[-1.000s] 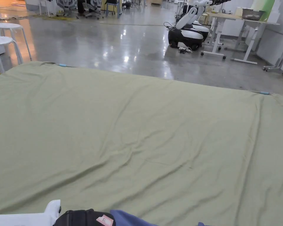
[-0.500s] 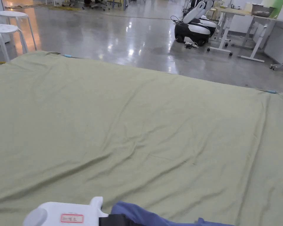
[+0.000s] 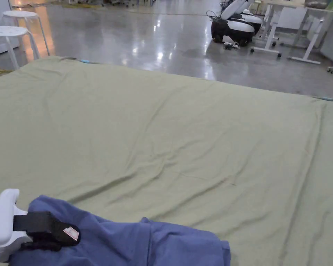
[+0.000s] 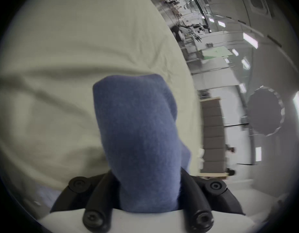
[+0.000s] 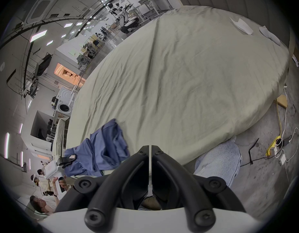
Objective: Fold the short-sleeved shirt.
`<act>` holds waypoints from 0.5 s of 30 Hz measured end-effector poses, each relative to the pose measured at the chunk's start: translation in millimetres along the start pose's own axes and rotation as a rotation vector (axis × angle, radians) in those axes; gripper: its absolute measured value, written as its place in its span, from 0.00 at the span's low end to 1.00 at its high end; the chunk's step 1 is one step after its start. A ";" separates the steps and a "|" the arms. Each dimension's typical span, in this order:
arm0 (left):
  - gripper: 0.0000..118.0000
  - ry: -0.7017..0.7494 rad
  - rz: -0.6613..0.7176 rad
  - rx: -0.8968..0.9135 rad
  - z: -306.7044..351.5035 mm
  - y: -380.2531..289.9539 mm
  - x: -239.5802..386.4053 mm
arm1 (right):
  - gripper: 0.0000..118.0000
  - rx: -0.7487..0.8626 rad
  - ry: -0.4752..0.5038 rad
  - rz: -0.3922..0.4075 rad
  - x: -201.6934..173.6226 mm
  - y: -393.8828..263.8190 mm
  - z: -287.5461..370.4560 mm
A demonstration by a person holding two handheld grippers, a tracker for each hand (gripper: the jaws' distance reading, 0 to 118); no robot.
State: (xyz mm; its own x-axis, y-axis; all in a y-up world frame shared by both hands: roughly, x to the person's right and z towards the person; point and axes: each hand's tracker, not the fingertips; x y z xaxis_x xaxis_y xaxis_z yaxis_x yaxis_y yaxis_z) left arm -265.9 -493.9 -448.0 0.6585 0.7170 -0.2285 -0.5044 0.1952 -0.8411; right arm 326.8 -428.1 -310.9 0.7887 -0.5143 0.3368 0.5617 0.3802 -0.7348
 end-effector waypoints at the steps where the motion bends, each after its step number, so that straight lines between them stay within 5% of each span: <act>1: 0.08 0.100 -0.048 0.007 5.6 -0.1 9.5 | 0.03 -0.004 0.000 0.001 0.0 -1.4 -1.1; 3: 0.08 0.281 -0.135 0.029 2.0 -6.5 29.3 | 0.03 -0.011 0.001 0.003 0.1 -4.5 -3.4; 6: 0.08 0.351 -0.289 -0.009 -24.9 -22.1 62.4 | 0.03 -0.027 0.016 -0.005 1.0 -7.6 -6.7; 15: 0.08 -0.070 -0.352 -0.229 -106.4 -62.7 145.7 | 0.03 -0.042 0.026 -0.016 4.0 -12.2 -3.5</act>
State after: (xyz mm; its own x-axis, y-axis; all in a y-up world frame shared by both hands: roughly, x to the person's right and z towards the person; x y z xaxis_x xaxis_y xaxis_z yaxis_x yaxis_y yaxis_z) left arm -78.9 -472.8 -480.7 0.7248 0.6785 0.1197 -0.1131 0.2885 -0.9508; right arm 322.2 -437.5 -302.7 0.7727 -0.5402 0.3333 0.5627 0.3399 -0.7535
